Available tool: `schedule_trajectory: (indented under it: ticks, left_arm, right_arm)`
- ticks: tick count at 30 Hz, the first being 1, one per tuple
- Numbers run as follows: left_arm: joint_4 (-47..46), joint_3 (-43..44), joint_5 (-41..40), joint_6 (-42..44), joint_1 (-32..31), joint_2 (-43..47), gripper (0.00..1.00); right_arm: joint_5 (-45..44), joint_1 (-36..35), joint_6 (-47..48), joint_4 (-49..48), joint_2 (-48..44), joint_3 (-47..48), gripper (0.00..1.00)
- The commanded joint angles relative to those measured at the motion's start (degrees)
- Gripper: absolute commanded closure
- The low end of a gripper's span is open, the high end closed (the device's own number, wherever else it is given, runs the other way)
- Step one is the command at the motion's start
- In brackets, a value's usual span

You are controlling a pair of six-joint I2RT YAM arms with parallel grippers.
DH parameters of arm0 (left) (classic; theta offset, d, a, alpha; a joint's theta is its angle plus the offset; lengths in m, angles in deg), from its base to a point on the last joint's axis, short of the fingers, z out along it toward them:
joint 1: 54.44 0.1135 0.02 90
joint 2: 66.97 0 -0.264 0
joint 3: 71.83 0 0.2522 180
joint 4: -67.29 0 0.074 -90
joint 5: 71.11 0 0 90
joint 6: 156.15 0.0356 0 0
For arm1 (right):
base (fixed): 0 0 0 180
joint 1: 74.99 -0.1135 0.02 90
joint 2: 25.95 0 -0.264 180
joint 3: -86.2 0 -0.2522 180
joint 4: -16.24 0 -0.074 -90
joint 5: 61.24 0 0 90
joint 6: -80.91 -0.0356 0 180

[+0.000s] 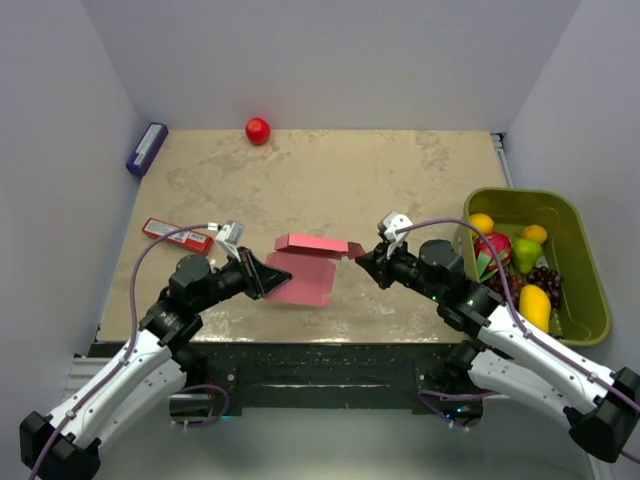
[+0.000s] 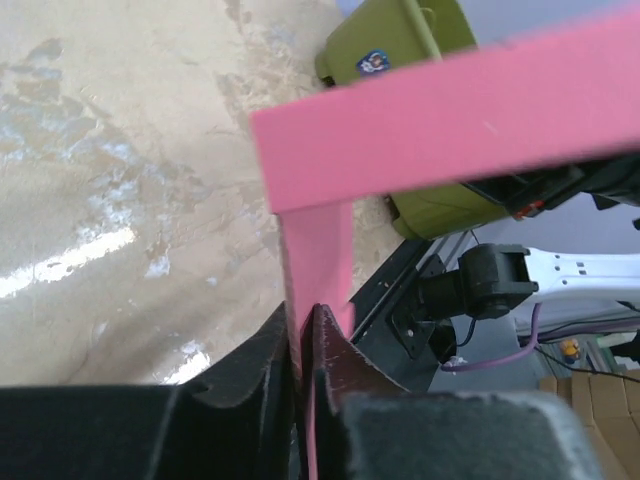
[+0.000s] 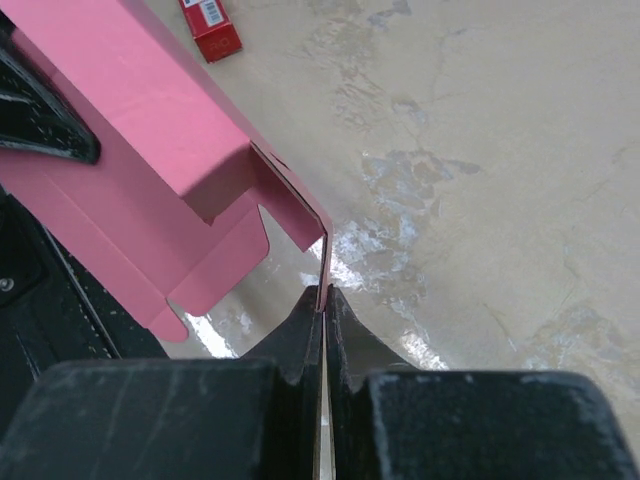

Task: Fold the paper box

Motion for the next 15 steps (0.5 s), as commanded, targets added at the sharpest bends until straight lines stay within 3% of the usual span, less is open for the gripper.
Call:
schedule_trajectory:
  ticks: [1,7,15]
  left_arm:
    - [-1.99,-0.54,3.86,-2.00,0.28,2.85,0.91]
    - [-1.28,-0.98,7.46,-3.41,0.28,5.14,0.99]
    - [0.29,-0.64,12.48,-4.81,0.37,6.29,1.00]
  right_arm:
    - [1.52,-0.09,5.60,-7.43,-0.91,-0.85,1.00]
    - [-1.12,-0.09,13.95,-9.63,-1.09,-0.59,1.00]
    - [-7.01,-0.18,23.26,-15.25,-6.00,-3.22,1.00]
